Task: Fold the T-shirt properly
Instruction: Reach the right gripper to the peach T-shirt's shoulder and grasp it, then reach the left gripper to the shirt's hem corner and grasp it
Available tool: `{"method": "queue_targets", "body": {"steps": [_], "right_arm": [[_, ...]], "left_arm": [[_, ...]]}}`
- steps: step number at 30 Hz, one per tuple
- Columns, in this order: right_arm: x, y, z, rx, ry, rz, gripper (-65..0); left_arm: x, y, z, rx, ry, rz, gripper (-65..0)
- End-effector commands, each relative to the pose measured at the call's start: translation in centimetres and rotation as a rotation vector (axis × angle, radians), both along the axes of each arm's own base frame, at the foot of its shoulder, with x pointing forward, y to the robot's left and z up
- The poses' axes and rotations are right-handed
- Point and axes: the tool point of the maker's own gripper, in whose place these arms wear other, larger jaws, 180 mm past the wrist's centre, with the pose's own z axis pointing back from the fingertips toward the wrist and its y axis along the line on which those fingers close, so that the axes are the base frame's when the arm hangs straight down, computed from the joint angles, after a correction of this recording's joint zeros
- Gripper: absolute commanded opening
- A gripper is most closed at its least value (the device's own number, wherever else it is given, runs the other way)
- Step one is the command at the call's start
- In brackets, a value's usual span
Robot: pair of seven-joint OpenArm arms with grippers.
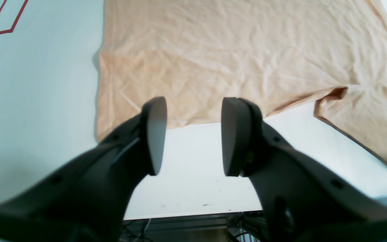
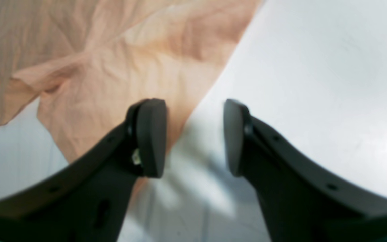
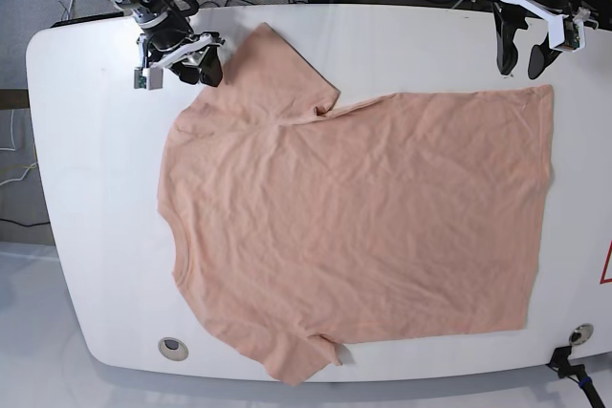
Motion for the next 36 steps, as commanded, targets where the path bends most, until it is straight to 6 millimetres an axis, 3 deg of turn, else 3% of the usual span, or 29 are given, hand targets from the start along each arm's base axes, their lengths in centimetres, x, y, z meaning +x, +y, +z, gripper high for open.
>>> {"method": "queue_targets", "body": {"steps": [1, 12, 16, 19, 20, 23, 27, 28, 33, 36], "right_arm": [[-2.0, 0.8, -2.1, 0.005, 0.110, 0.032, -37.7], [-4.8, 5.5, -4.7, 0.073, 0.237, 0.161, -40.5], [-5.5, 5.6, -4.9, 0.073, 0.274, 0.179, -49.7], [-5.7, 5.6, -5.0, 0.072, 0.285, 0.186, -62.3], [-5.6, 5.4, -5.0, 0.071, 0.281, 0.184, -65.0], [-5.6, 5.4, -5.0, 0.069, 0.282, 0.189, -65.0], [-5.4, 5.3, -4.5, 0.071, 0.264, 0.186, -65.0], [-2.0, 6.0, -1.9, 0.151, 0.101, 0.147, -65.0], [-1.6, 5.9, -1.7, 0.144, 0.091, 0.147, -65.0], [-1.6, 5.7, -1.7, 0.139, 0.091, 0.146, -65.0]], "left_arm": [[0.0, 0.0, 0.9, 0.004, -0.026, 0.004, -40.7], [0.1, 0.1, 0.8, 0.009, -0.022, 0.008, -41.1], [0.5, 0.7, 0.6, 0.025, -0.019, 0.020, -42.5], [1.1, 1.7, 0.2, 0.014, -0.016, 0.050, -43.2], [1.3, 2.4, 0.0, -0.004, -0.013, 0.069, -42.7], [2.2, 5.5, -1.2, -0.074, 0.001, 0.152, -40.4], [3.1, 12.0, -4.0, -0.180, 0.075, 0.295, -38.9], [3.0, 11.5, -3.5, -0.165, 0.047, 0.298, -38.8], [1.7, 19.3, -5.9, -0.225, 0.074, 0.526, -39.5], [0.7, 22.0, -7.6, -0.284, 0.096, 0.616, -40.0]]}}
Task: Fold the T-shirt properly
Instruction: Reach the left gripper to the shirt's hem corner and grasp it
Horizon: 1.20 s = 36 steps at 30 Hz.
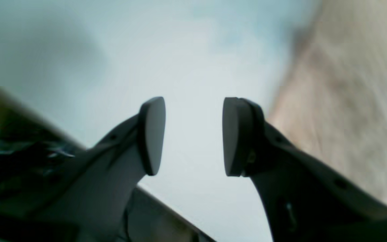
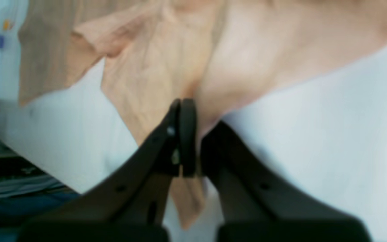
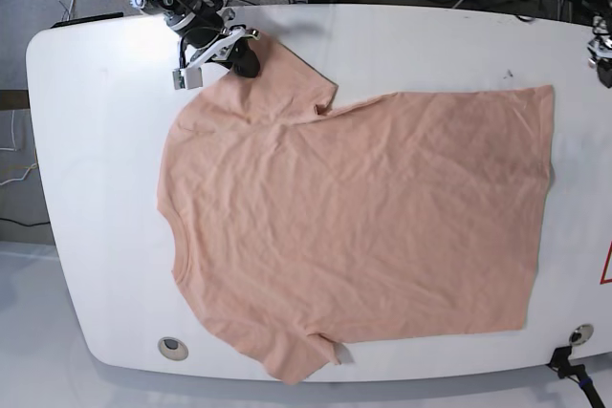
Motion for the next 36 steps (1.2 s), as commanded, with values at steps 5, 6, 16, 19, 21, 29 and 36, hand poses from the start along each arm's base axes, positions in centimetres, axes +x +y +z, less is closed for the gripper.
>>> {"method": "queue_targets", "body": {"steps": [5, 6, 16, 19, 21, 29, 36], "right_arm": [[-0.9, -0.7, -0.9, -0.055, 0.045, 0.020, -65.0], [-0.9, -0.7, -0.8, -0.058, 0.044, 0.022, -65.0], [-0.8, -1.0, -0.9, -0.072, 0.044, 0.020, -65.0], [-0.9, -1.0, -0.7, -0.078, 0.040, 0.023, -65.0], [-0.9, -1.1, -0.5, -0.082, 0.035, 0.022, -65.0], [-1.0, -0.7, -0.5, -0.048, 0.036, 0.014, -65.0], [-1.2, -0.7, -0.7, -0.053, 0.044, 0.020, -65.0]], "left_arm": [[0.0, 1.0, -2.6, -0.125, -0.021, 0.021, -39.8], [0.0, 0.9, -3.0, -0.135, -0.023, 0.013, -39.7], [-0.5, 0.2, -7.3, -0.272, -0.025, -0.013, -38.9], [-0.7, -0.6, -8.0, -0.299, -0.010, -0.036, -39.0], [-0.7, -1.2, -8.3, -0.315, 0.009, -0.065, -38.9], [2.3, -3.2, -8.5, -0.330, -0.039, -0.132, -41.2], [3.8, -5.5, -9.2, -0.358, -0.017, -0.212, -45.6]]}}
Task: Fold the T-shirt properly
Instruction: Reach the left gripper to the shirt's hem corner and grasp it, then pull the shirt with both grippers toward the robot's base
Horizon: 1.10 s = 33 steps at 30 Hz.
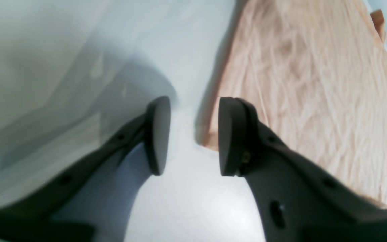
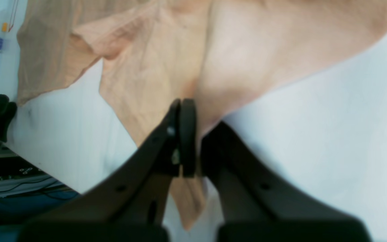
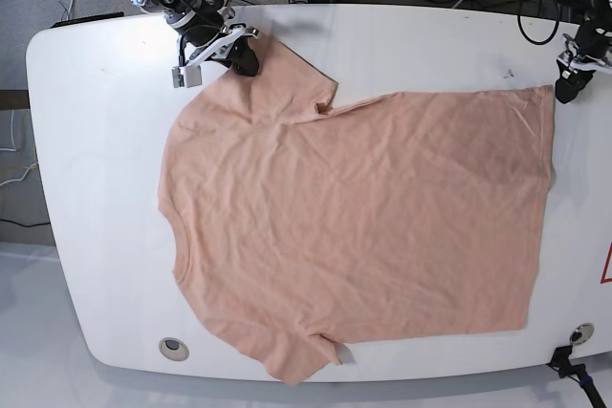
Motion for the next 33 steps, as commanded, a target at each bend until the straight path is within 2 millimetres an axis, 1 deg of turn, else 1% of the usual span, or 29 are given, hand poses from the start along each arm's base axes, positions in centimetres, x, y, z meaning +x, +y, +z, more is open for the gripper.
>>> {"method": "queue_targets", "body": {"steps": [1, 2, 4, 6, 7, 9, 10, 12, 15, 16, 21, 26, 28, 29, 31, 33], "right_arm": [[-1.1, -0.4, -0.8, -0.043, 0.046, 0.022, -65.0], [-1.1, -0.4, -0.8, -0.044, 0.048, 0.025, -65.0], [-1.1, -0.4, -0.9, -0.043, 0.048, 0.023, -65.0], [-1.0, -0.4, -0.8, -0.041, 0.044, 0.023, -65.0], [-1.1, -0.4, -0.9, -0.041, 0.049, 0.023, -65.0], [-1.1, -0.4, -0.9, -0.043, 0.051, 0.022, -65.0], [-1.2, -0.4, -0.9, -0.044, 0.053, 0.021, -65.0], [-1.3, -0.5, -1.0, -0.046, 0.057, 0.022, -65.0], [-1.4, -0.5, -1.0, -0.047, 0.058, 0.019, -65.0], [-1.4, -0.4, -1.1, -0.043, 0.057, 0.024, -65.0], [-1.6, -0.5, -1.1, -0.046, 0.057, 0.025, -65.0], [-1.5, -0.5, -0.9, -0.040, 0.050, 0.018, -65.0], [-1.5, -0.4, -0.9, -0.040, 0.049, 0.021, -65.0], [-1.4, -0.4, -0.8, -0.034, 0.046, 0.018, -65.0], [-1.5, -0.4, -0.9, -0.036, 0.050, 0.018, -65.0], [-1.4, -0.5, -0.9, -0.038, 0.048, 0.016, -65.0]], "left_arm": [[-0.4, -0.8, -0.8, 0.003, 0.070, -0.058, -48.8], [-0.4, -1.0, -0.9, -0.001, 0.075, -0.067, -53.0], [-0.2, -1.6, -1.1, -0.010, 0.084, -0.085, -55.7], [-0.1, -2.1, -1.2, -0.020, 0.094, -0.106, -56.9], [0.0, -2.4, -1.3, -0.026, 0.097, -0.119, -56.7], [0.0, -3.1, -1.5, -0.042, 0.113, -0.147, -53.9], [0.0, -3.4, -1.6, -0.050, 0.122, -0.156, -49.9], [-0.2, -3.8, -1.8, -0.054, 0.135, -0.174, -47.5], [-0.3, -4.4, -1.9, -0.055, 0.149, -0.202, -47.8], [0.6, -4.3, -1.2, -0.061, 0.095, -0.187, -47.7], [0.9, -5.3, -1.9, -0.057, 0.115, -0.213, -47.1], [1.0, -5.4, -2.2, -0.051, 0.129, -0.214, -47.4], [1.1, -5.4, -2.1, -0.050, 0.127, -0.213, -48.7], [1.0, -5.3, -2.1, -0.049, 0.128, -0.210, -50.6], [1.1, -5.1, -2.0, -0.049, 0.127, -0.202, -56.6], [1.0, -5.1, -2.2, -0.049, 0.136, -0.195, -62.3]]}}
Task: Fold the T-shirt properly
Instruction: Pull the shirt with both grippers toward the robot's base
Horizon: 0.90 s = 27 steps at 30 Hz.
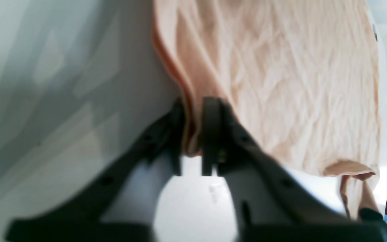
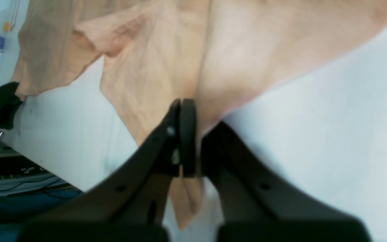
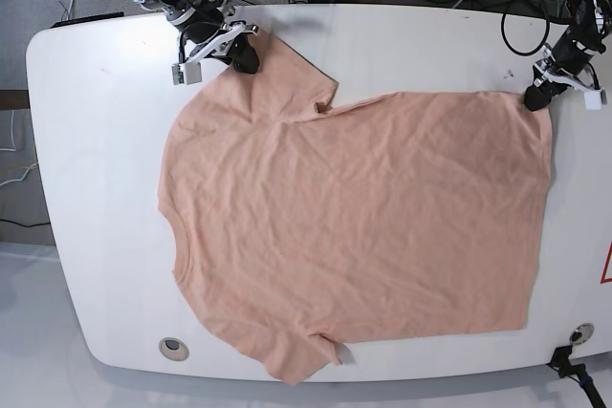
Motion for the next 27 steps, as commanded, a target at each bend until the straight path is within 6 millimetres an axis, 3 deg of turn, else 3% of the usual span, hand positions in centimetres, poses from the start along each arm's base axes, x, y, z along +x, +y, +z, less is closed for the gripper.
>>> {"method": "queue_targets", "body": {"steps": [1, 10, 12, 13, 18, 27], "right_arm": [[-0.8, -0.4, -0.7, -0.039, 0.041, 0.020, -65.0], [-0.7, -0.5, -0.5, -0.040, 0.036, 0.021, -65.0], [-0.9, -0.6, -0.5, -0.048, 0.038, 0.024, -65.0], [-0.4, -0.4, -0.2, -0.024, 0.019, 0.013, -65.0], [-0.7, -3.3, 0.2, -0.051, 0.016, -0.048, -65.0], [-2.9, -8.5, 3.7, -0.155, -0.015, -0.118, -65.0]], "left_arm": [[-1.2, 0.4, -1.2, 0.032, 0.095, -0.020, -64.5], [-1.3, 0.7, -0.9, 0.049, 0.094, -0.025, -65.0], [-1.1, 0.7, -0.6, 0.063, 0.088, -0.038, -65.0], [-0.1, 0.7, 0.5, 0.046, 0.009, -0.015, -65.0], [-0.4, 0.9, 1.7, 0.078, -0.019, -0.024, -65.0], [-3.4, 1.0, 3.0, 0.153, 0.005, -0.068, -65.0]]}}
